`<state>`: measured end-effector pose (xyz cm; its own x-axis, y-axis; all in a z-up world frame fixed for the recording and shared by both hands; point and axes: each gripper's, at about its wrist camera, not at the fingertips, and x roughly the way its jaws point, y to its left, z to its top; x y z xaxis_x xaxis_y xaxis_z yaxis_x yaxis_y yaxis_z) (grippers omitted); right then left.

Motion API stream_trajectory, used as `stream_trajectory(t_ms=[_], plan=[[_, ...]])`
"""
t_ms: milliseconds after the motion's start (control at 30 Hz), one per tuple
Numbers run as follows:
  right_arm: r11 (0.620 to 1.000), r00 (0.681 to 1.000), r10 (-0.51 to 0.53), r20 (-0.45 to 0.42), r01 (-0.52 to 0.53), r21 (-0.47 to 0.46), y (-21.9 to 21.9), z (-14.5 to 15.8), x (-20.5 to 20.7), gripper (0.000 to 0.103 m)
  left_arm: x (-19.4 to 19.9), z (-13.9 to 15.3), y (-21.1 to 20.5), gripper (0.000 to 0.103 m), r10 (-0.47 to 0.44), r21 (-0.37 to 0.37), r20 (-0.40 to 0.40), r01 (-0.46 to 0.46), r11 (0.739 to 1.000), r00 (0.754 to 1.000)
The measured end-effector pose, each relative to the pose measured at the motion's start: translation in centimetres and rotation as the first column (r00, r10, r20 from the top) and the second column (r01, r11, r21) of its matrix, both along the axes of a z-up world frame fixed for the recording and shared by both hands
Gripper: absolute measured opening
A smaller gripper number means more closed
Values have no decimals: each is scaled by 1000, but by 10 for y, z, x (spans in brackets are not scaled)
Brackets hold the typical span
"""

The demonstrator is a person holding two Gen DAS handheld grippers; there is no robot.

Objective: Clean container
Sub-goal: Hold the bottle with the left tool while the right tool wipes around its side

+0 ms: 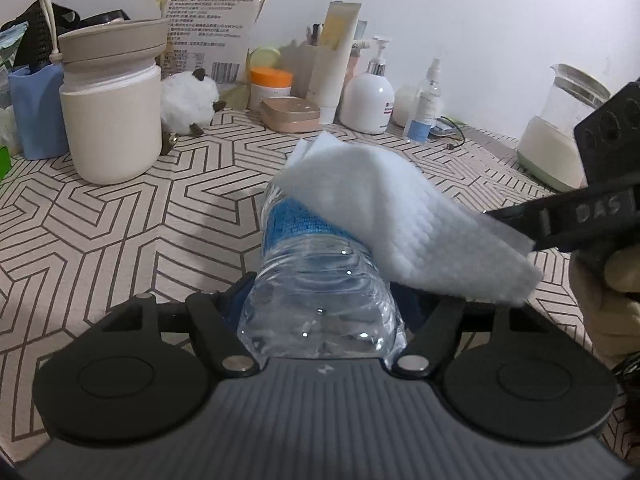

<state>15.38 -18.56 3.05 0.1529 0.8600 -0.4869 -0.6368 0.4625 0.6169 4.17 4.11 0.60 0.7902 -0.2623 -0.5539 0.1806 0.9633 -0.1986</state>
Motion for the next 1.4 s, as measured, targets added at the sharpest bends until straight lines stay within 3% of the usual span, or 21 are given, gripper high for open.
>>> stream_trajectory(t_ms=[100, 633, 700, 733, 767, 867, 1100, 1167, 1200, 1400], plan=[[997, 998, 45, -35, -43, 72, 0, 2, -1, 28, 0, 0, -2, 68, 2, 13, 2, -2, 1000, 1000], [979, 991, 124, -43, -115, 171, 9, 6, -9, 28, -1, 1, -5, 68, -2, 41, 13, 2, 999, 1000], [981, 992, 119, -36, -112, 159, 10, 6, -8, 22, -1, 1, -5, 67, -2, 41, 15, 2, 999, 1000], [985, 994, 109, -26, -104, 140, 10, 6, -8, 9, -1, 1, -5, 67, -2, 40, 15, 1, 999, 1000], [987, 995, 102, -18, -99, 126, 9, 7, -8, 6, -1, 0, -5, 67, -1, 39, 15, 1, 999, 1000], [994, 998, 62, -16, -61, 89, 5, 4, -5, 6, -1, 0, -4, 67, 1, 35, 12, -1, 999, 1000], [998, 999, 27, -43, -24, 64, 1, -3, 5, 10, 0, 1, -7, 67, 9, 36, 10, -9, 999, 1000], [999, 999, 14, -34, -13, 44, 0, -4, 5, 32, 0, 1, -5, 67, 6, 32, 11, -6, 999, 1000], [999, 1000, 7, -30, -6, 36, 0, -4, 5, 34, 0, 1, -4, 67, 4, 31, 11, -5, 1000, 1000], [999, 999, 7, -50, -5, 45, -3, -7, 8, 33, 0, 0, -5, 67, 1, 36, 10, -2, 999, 1000]])
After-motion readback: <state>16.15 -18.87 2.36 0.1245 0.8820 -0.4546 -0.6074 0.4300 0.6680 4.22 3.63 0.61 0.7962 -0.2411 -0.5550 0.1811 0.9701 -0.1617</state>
